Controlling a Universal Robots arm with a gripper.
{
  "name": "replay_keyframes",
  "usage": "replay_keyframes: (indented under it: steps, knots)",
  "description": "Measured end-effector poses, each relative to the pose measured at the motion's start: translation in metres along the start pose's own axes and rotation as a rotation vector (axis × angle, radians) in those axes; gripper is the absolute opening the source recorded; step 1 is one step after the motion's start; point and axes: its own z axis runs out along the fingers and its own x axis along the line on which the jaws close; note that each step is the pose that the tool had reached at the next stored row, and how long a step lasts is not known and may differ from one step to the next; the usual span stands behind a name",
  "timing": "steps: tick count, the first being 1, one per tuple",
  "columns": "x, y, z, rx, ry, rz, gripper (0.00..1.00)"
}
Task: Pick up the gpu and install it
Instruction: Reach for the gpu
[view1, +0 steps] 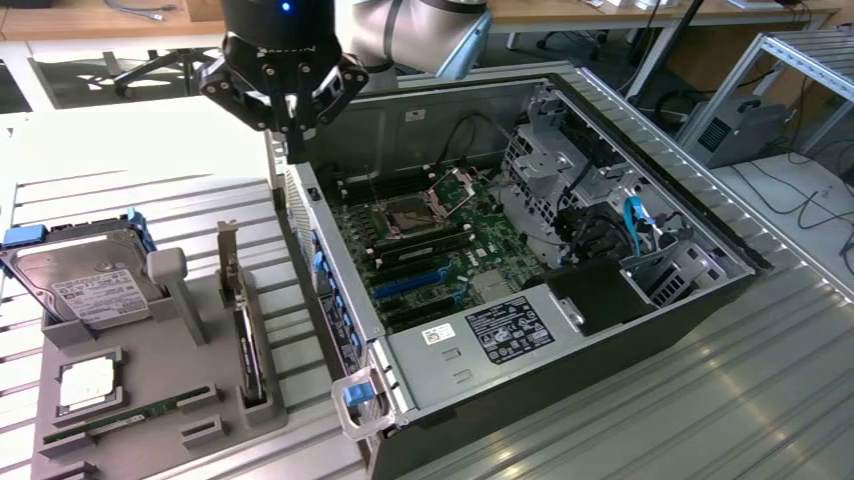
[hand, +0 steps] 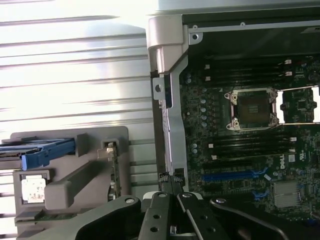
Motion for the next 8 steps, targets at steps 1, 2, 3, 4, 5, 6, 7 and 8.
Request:
replay_keyframes:
  steps: [1, 2, 3, 4, 5, 6, 7, 8]
  knots:
    - [0.0004, 0.0000, 0.0000, 0.0000, 0.0000, 0.000, 0.11]
    - [0.0007, 0.0000, 0.0000, 0.0000, 0.0000, 0.000, 0.11]
    - [0.0011, -0.0001, 0.0000, 0.0000, 0.0000, 0.000, 0.11]
    - [0.0014, -0.0001, 0.0000, 0.0000, 0.0000, 0.000, 0.11]
    - [0.0018, -0.0001, -0.0001, 0.0000, 0.0000, 0.000, 0.11]
    - [0.0022, -0.0002, -0.0001, 0.0000, 0.0000, 0.000, 0.11]
    - [0.0025, -0.0002, -0.0001, 0.0000, 0.0000, 0.000, 0.11]
    - [0.0030, -0.0002, -0.0001, 0.0000, 0.0000, 0.000, 0.11]
